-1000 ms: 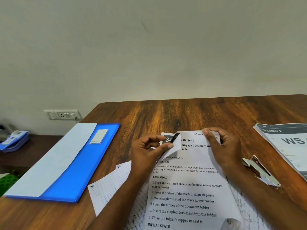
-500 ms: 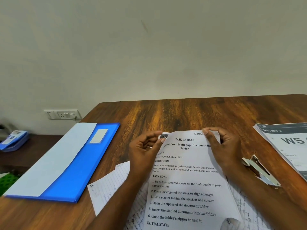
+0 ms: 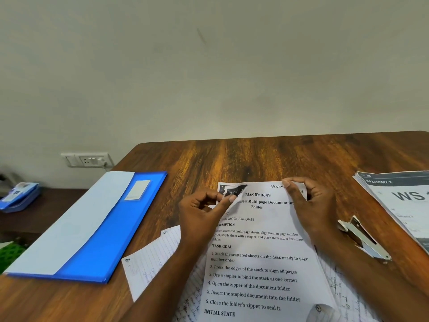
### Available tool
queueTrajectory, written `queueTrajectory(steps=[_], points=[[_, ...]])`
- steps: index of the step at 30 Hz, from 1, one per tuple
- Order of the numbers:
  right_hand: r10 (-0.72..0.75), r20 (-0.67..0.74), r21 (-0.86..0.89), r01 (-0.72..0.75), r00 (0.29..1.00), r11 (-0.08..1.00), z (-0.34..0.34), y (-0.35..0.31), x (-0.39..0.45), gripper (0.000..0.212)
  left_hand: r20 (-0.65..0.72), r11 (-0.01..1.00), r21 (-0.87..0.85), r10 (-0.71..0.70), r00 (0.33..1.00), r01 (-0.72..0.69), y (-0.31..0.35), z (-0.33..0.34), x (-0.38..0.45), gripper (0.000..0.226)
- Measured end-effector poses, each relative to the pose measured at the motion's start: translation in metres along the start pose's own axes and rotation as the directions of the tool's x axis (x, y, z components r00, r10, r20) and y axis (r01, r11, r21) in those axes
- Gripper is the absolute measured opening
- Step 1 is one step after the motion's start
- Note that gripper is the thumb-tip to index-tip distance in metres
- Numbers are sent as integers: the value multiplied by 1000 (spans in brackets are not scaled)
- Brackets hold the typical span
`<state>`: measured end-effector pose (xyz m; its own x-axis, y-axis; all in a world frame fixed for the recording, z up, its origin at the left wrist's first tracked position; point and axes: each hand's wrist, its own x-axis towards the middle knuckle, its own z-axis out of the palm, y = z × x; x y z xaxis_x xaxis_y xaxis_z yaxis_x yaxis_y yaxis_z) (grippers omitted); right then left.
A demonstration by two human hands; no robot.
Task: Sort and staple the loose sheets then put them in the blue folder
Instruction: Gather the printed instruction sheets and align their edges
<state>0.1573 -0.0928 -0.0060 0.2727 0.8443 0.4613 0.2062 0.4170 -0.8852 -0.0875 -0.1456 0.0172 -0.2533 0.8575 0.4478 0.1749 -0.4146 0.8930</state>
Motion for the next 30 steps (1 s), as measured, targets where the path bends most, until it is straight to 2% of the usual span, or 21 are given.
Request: queueTrajectory(steps=[4, 9, 12, 14, 15, 17, 19, 21, 24, 26, 28, 30], points=[[0, -16, -9, 0, 1000, 1000, 0, -2, 0, 2, -61, 999, -46, -18, 998, 15, -3, 1, 1, 19], [1, -8, 11, -1, 1000, 1000, 0, -6, -1, 2, -44, 997, -78, 10, 999, -13, 6, 0, 0, 35], [-20, -34, 72, 22, 999, 997, 0, -11, 0, 4, 35, 983, -139, -116, 993, 120, 10, 1, 0, 60], [-28, -59, 127, 35, 998, 991, -3, -16, 3, 6, 112, 967, -102, -223, 968, 235, 5, -1, 3, 79], [-28, -70, 161, 39, 997, 986, -4, -19, 5, 8, 151, 953, -84, -277, 949, 291, 3, -2, 4, 81], [-22, -100, 230, 45, 995, 972, -7, -25, 9, 9, 215, 924, -65, -356, 909, 377, -2, 0, 7, 66], [-24, -128, 278, 59, 991, 959, -10, -32, 14, 10, 248, 915, -53, -375, 893, 399, -5, 2, 8, 37], [-21, -129, 320, 61, 991, 946, -11, -39, 16, 9, 290, 910, -82, -369, 883, 407, -8, 2, 6, 20], [54, -57, 441, -23, 997, 897, -11, -48, 17, 11, 296, 891, -140, -378, 877, 431, -3, 0, 3, 18], [101, 78, 486, -126, 992, 865, -10, -52, 18, 28, 232, 882, -192, -385, 893, 430, 6, 1, 5, 20], [125, 224, 426, -213, 966, 879, -7, -56, 19, 47, 153, 883, -255, -367, 918, 395, 16, 3, 11, 23], [143, 286, 359, -244, 948, 901, -6, -66, 19, 49, 119, 888, -308, -321, 940, 342, 29, 4, 21, 26]])
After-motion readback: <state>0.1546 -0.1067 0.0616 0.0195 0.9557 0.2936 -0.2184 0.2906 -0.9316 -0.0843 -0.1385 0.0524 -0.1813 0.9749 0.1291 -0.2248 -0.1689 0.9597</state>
